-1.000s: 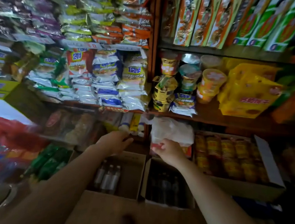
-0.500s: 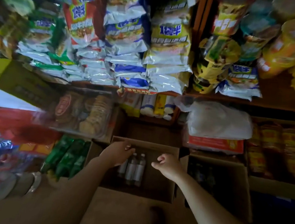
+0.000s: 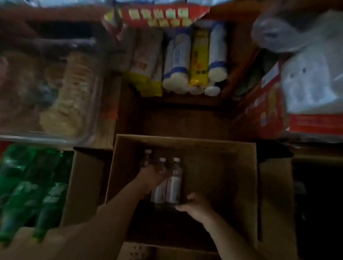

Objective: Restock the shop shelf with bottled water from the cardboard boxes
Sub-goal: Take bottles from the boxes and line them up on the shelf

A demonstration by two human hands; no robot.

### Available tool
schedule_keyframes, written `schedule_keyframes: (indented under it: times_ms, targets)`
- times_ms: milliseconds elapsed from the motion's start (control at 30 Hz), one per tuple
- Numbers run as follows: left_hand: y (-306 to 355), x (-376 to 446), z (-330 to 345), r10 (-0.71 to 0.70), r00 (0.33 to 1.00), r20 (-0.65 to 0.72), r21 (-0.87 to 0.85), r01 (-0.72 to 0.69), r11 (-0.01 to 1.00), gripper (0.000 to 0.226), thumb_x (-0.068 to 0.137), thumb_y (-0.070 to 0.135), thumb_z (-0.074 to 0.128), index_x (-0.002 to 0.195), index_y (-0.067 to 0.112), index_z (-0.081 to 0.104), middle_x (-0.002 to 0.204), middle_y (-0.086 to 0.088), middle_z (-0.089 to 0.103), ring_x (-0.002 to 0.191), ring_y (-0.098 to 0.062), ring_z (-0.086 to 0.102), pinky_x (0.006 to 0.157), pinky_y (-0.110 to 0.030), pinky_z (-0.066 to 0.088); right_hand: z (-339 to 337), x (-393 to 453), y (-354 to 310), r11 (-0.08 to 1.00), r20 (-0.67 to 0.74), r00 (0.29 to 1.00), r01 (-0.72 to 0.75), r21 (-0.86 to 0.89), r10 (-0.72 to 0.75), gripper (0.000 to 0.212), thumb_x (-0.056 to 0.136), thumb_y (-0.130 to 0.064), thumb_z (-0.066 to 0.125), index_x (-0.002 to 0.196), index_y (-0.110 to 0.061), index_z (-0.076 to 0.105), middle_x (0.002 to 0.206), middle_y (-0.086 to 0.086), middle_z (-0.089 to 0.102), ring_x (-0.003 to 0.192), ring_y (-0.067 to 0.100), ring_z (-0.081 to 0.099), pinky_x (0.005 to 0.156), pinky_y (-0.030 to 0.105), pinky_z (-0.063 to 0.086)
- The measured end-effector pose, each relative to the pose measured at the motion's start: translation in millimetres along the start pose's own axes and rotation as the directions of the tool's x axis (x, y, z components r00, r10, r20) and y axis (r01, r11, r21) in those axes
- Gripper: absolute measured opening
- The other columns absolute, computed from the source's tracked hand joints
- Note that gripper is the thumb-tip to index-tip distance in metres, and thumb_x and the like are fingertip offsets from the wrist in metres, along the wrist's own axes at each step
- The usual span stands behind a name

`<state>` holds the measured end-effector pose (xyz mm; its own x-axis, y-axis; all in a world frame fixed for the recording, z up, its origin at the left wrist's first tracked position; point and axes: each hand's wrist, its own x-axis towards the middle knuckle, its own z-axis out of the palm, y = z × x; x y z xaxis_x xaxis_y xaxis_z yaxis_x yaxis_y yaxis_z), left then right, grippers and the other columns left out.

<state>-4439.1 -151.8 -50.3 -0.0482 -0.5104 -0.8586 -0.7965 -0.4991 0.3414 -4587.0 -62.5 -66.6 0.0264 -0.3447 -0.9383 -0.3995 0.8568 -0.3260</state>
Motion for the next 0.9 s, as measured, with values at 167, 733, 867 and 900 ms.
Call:
schedule_keyframes:
  times_ms: [167,733,867,900]
  targets:
    - [-32,99,45,0.006,0.999,0.033,0.011,-0.007,1.000,0.061,0.078,0.063,0.058,0.121,0.020,0.059,0.123,-0.008,0.062,0.109,-0.027,0.060,0.096,-0.042,0.049,37,89,35,0.994,0.093,0.996,-0.017,0.108,0.007,0.058,0.078,-0.013,0.075,0.132,-0.013,0.053,0.128,0.003,0.059,0.113,0.018,0.056,0.102,0.034,0.043]
    - [-43,228,111,0.024,0.996,-0.089,0.330,0.007,0.944,0.041,0.086,0.036,0.060,0.124,0.021,0.056,0.132,-0.010,0.054,0.122,-0.033,0.050,0.095,-0.050,0.048,82,212,67,0.953,0.119,0.980,-0.186,0.239,0.162,0.065,0.085,-0.017,0.071,0.141,-0.006,0.040,0.140,0.015,0.048,0.124,0.030,0.052,0.083,0.033,0.051]
    - [-44,221,110,0.079,0.982,-0.173,0.258,-0.032,0.966,0.040,0.083,0.037,0.063,0.120,0.023,0.060,0.129,-0.008,0.058,0.118,-0.030,0.054,0.096,-0.044,0.048,82,208,75,0.943,0.116,0.981,-0.184,0.279,0.157,0.070,0.083,-0.031,0.072,0.143,-0.012,0.040,0.143,0.011,0.047,0.128,0.028,0.048,0.103,0.035,0.043]
    - [-43,216,107,0.098,0.978,-0.186,0.272,-0.044,0.961,0.040,0.082,0.037,0.065,0.117,0.018,0.062,0.125,-0.009,0.060,0.115,-0.029,0.056,0.095,-0.039,0.049,78,204,74,0.944,0.107,0.984,-0.170,0.283,0.145,0.068,0.084,-0.028,0.071,0.143,-0.012,0.040,0.143,0.010,0.046,0.128,0.028,0.048,0.099,0.031,0.044]
